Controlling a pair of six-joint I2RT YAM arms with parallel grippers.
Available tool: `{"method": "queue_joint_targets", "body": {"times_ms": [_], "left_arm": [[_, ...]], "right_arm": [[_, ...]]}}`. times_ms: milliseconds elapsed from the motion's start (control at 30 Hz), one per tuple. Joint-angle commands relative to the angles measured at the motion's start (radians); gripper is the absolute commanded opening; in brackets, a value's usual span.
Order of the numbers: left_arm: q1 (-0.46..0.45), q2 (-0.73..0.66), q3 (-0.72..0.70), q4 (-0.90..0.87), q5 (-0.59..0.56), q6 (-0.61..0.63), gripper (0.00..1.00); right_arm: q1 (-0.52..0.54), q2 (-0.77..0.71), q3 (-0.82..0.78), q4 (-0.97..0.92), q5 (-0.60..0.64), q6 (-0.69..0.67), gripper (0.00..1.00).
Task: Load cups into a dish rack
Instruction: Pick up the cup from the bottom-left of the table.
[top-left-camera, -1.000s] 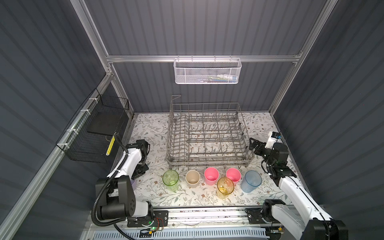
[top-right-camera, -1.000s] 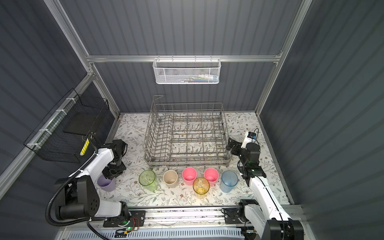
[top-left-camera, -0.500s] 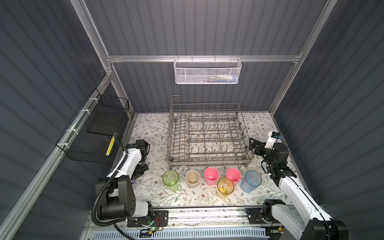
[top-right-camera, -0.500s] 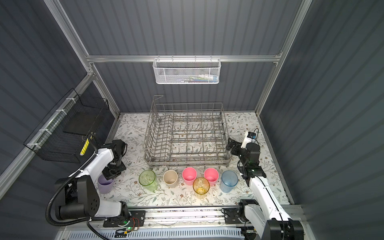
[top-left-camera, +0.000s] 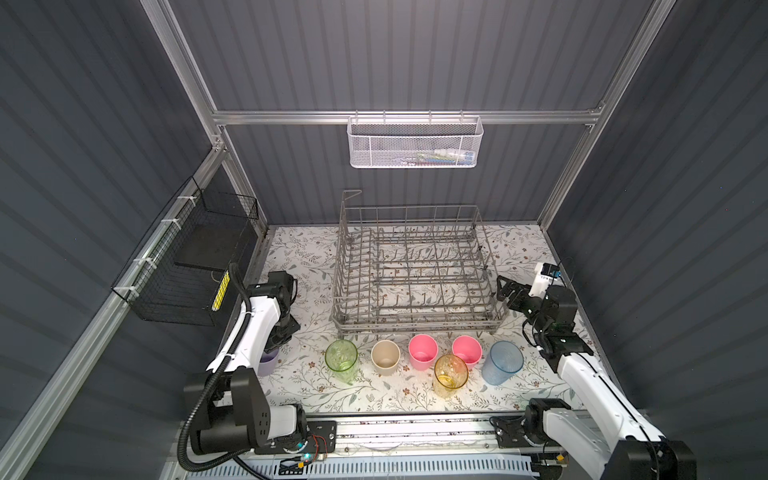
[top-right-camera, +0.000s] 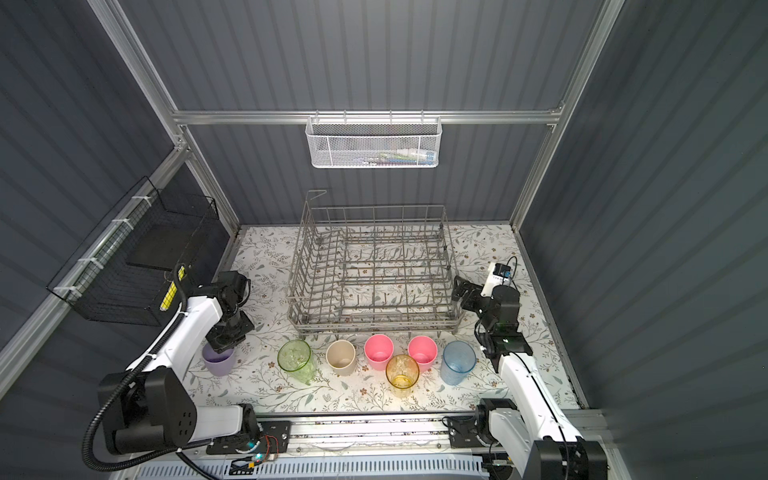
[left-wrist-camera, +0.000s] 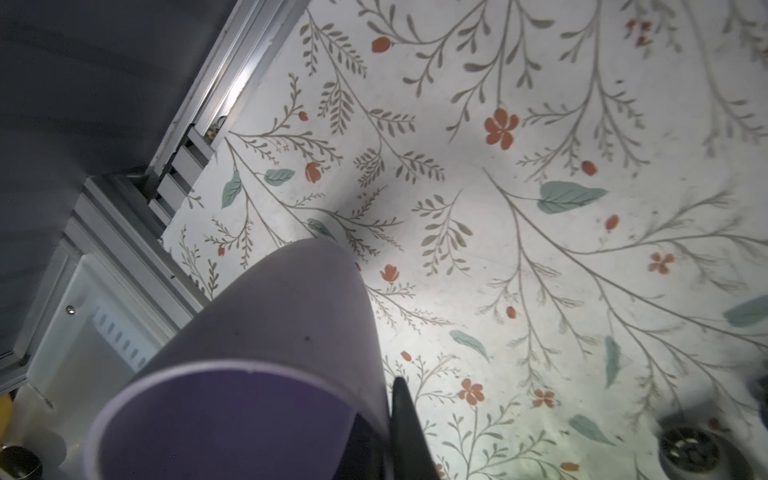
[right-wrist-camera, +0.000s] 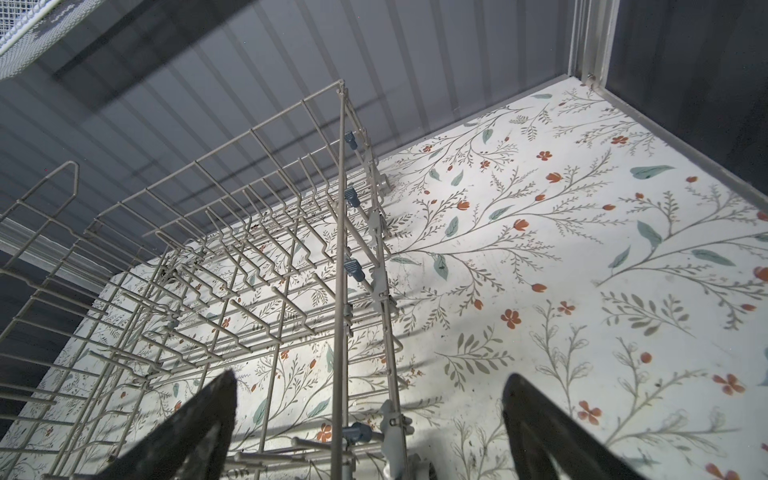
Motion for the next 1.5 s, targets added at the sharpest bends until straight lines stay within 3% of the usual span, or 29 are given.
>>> {"method": "queue_joint_targets", "body": {"times_ms": [0,167,567,700,900,1067,1233,1333,1467], "left_arm": [[-0.028,-0.025,0.041,-0.026,0.023,-0.050,0.00],[-0.136,-0.018,0.126,-0.068,-0.056,-0.081,0.00],[-0.153,-0.059,0.388,-0.048,0.015,-0.015,0.00],[-0.164,-0.056,0.506,0.016,0.074,0.022,0.00],[-0.182,-0.022,0.582,0.225,0.263,0.066,0.00],[-0.282,0.070,0.716,0.340,0.334,0.128,0.00],[-0.437,0.205,0.897,0.392,0.291,0.176,0.00],[-0.489,0.266,0.930,0.506,0.401,0.185,0.00],[-0.503,0.286,0.795,0.831,0.655,0.083,0.00]], "right_arm": [[-0.004,0.001,0.003,0.021,-0.028,0.012,0.99],[-0.003,-0.010,0.000,0.024,-0.043,0.013,0.99],[0.017,-0.046,0.041,-0.029,-0.087,0.012,0.99],[0.055,-0.057,0.067,-0.045,-0.087,0.020,0.99],[0.144,-0.065,0.136,-0.091,-0.073,0.009,0.99],[0.185,-0.080,0.195,-0.089,-0.110,0.025,0.99],[0.210,-0.098,0.257,-0.079,-0.180,0.048,0.99],[0.221,-0.086,0.294,-0.049,-0.251,0.094,0.99],[0.231,-0.016,0.344,0.032,-0.383,0.196,0.99]]}}
